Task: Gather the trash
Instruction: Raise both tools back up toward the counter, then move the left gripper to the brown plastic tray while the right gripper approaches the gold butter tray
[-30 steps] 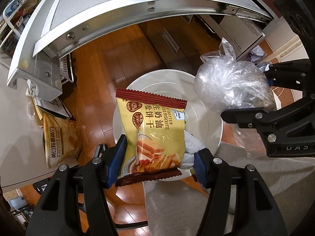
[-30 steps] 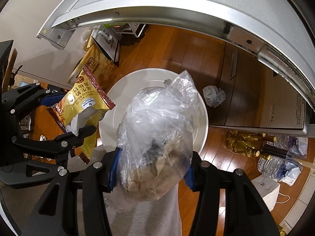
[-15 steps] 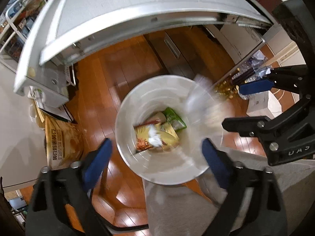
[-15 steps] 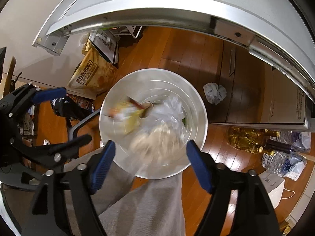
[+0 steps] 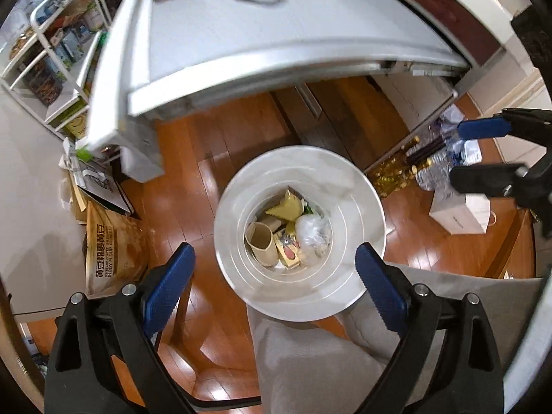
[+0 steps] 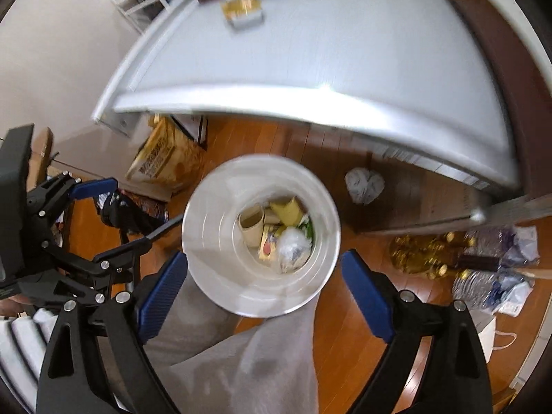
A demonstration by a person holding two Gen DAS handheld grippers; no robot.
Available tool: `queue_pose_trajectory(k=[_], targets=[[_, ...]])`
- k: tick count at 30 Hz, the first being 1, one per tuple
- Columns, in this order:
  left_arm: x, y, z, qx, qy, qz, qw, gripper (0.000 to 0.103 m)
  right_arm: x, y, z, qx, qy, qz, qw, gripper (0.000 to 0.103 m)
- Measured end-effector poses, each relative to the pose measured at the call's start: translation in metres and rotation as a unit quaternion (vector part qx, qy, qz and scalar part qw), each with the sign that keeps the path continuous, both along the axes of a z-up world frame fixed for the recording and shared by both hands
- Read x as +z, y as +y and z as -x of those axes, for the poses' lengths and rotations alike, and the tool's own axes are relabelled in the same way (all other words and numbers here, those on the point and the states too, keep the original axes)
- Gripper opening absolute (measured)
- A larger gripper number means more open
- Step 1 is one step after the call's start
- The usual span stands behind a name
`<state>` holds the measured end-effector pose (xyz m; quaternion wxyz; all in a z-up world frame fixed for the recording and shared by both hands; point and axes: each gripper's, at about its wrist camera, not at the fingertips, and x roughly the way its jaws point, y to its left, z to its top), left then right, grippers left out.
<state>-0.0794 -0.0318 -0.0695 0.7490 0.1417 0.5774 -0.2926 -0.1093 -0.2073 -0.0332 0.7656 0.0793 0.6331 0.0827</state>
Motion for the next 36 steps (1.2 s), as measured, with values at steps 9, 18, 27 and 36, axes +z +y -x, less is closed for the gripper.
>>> queue_pose_trajectory(k=[9,18,27,36], targets=[[0.062,0.009,-0.012,0.034,-0.075,0.040,0.9958,0.095,0.071,-0.012,-0.029,-0.014,-0.123,0.061,0.990,0.098],[0.089,0.005,-0.048,0.068,-0.117,0.057,0.9891,0.095,0.071,0.003,-0.108,0.020,-0.138,0.070,0.988,0.080],[0.100,0.021,-0.085,0.103,-0.130,0.060,0.9843,0.095,0.038,0.042,-0.161,0.078,-0.080,0.030,0.993,0.038],[0.093,0.029,-0.112,0.120,-0.120,0.062,0.9836,0.095,0.017,0.052,-0.185,0.089,-0.024,-0.050,0.994,0.039]])
